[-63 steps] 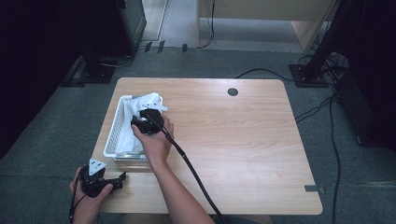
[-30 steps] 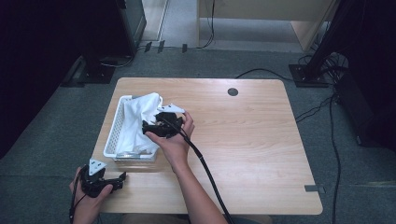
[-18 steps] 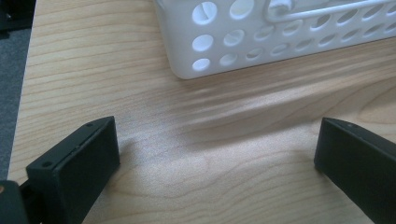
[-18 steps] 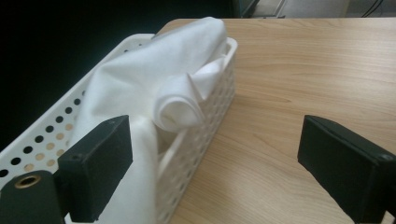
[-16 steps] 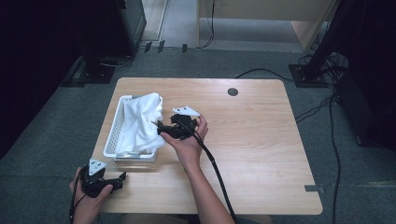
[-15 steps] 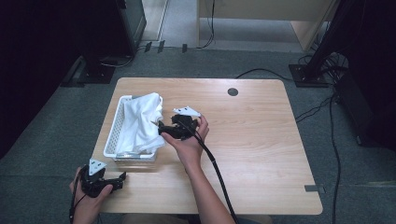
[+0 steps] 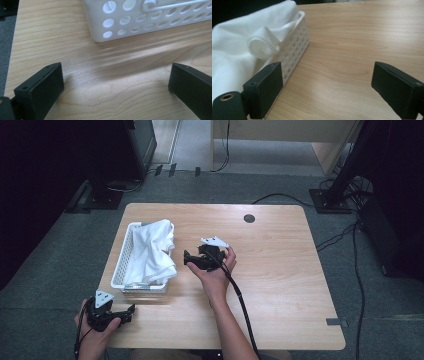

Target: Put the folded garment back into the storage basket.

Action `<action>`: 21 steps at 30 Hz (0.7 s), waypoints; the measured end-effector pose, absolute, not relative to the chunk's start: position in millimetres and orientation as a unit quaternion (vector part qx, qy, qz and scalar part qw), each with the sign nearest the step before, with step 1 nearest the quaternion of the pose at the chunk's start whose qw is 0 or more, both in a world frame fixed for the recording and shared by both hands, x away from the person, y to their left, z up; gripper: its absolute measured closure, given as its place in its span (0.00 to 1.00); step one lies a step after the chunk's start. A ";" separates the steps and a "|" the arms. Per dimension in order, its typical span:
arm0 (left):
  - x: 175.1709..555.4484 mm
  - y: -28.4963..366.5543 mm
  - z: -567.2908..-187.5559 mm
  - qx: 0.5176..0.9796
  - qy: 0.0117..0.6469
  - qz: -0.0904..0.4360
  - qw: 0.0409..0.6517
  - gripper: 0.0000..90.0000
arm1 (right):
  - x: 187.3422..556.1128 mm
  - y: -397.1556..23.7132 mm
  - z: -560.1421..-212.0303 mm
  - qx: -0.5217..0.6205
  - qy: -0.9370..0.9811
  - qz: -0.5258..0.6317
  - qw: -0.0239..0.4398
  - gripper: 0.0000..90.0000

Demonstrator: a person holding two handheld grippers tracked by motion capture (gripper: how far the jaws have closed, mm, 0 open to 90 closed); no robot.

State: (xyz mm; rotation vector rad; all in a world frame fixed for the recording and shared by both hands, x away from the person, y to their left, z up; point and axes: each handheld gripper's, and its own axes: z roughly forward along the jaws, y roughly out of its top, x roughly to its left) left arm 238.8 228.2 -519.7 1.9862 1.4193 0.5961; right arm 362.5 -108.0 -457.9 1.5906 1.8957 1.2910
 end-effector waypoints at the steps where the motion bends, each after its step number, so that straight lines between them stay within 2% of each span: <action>1: 238.8 228.2 -519.7 0.752 0.537 0.226 0.309 0.00 | 362.5 -109.9 -459.3 0.562 0.668 0.454 0.175 0.11; 21: 238.8 228.2 -519.7 0.752 0.537 0.226 0.309 0.00 | 358.9 -149.3 -501.5 0.598 0.668 0.404 0.181 0.11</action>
